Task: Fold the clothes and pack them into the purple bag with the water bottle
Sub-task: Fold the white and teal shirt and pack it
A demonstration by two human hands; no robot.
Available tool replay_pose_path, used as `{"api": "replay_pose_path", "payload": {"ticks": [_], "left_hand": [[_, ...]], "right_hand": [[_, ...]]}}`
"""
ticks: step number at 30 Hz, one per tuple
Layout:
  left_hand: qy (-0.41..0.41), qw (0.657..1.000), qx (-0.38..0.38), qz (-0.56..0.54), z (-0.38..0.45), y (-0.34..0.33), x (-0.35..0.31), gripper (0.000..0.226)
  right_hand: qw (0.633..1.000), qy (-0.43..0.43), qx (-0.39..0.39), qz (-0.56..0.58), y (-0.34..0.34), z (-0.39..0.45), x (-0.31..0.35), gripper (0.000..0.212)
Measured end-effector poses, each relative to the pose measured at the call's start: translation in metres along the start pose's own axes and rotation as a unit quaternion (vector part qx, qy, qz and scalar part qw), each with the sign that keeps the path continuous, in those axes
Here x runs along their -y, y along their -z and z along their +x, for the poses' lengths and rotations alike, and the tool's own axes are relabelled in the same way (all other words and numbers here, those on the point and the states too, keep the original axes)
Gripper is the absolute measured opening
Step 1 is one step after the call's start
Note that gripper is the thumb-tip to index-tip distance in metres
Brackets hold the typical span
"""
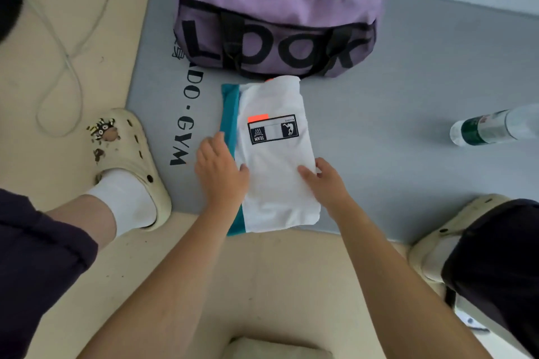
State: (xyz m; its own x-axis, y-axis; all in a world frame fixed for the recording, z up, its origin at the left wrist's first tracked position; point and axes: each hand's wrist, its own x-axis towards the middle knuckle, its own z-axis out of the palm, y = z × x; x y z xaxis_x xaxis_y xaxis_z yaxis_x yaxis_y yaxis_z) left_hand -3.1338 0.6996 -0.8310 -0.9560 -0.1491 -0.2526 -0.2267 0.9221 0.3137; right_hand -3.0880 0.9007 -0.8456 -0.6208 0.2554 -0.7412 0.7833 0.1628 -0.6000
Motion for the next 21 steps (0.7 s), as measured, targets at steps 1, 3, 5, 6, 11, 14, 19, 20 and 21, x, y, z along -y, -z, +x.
{"api": "replay_pose_path", "payload": {"ticks": [1, 3, 5, 6, 11, 14, 19, 20, 21], "left_hand": [[-0.086, 0.996, -0.021, 0.014, 0.000, -0.001, -0.016, 0.065], [-0.251, 0.967, 0.015, 0.041, 0.004, -0.006, -0.050, 0.056], [-0.373, 0.915, 0.126, 0.089, 0.007, -0.018, -0.080, 0.046], [-0.415, 0.883, 0.184, 0.121, 0.008, -0.025, -0.093, 0.043], [-0.467, 0.809, 0.253, 0.251, 0.025, -0.049, -0.121, 0.034], [-0.386, 0.837, 0.302, 0.244, 0.051, -0.047, -0.127, 0.042], [-0.246, 0.847, 0.432, 0.188, 0.089, -0.032, -0.115, 0.037], [-0.234, 0.851, 0.432, 0.188, 0.096, -0.028, -0.108, 0.035], [-0.228, 0.866, 0.408, 0.179, 0.101, -0.024, -0.101, 0.035]], "right_hand": [[1.000, 0.001, 0.014, -0.017, 0.007, 0.001, -0.003, 0.016], [0.994, 0.006, 0.065, -0.093, 0.024, 0.007, -0.010, 0.017], [0.973, 0.012, 0.127, -0.190, 0.043, 0.015, -0.012, 0.022], [0.961, 0.015, 0.142, -0.236, 0.053, 0.019, -0.011, 0.027], [0.947, 0.056, 0.104, -0.299, 0.101, 0.042, 0.003, 0.018], [0.938, 0.081, 0.075, -0.330, 0.114, 0.059, 0.013, 0.019], [0.901, 0.141, -0.070, -0.404, 0.118, 0.082, 0.027, 0.037], [0.891, 0.145, -0.089, -0.420, 0.119, 0.084, 0.028, 0.041], [0.878, 0.147, -0.110, -0.442, 0.119, 0.085, 0.028, 0.044]]}}
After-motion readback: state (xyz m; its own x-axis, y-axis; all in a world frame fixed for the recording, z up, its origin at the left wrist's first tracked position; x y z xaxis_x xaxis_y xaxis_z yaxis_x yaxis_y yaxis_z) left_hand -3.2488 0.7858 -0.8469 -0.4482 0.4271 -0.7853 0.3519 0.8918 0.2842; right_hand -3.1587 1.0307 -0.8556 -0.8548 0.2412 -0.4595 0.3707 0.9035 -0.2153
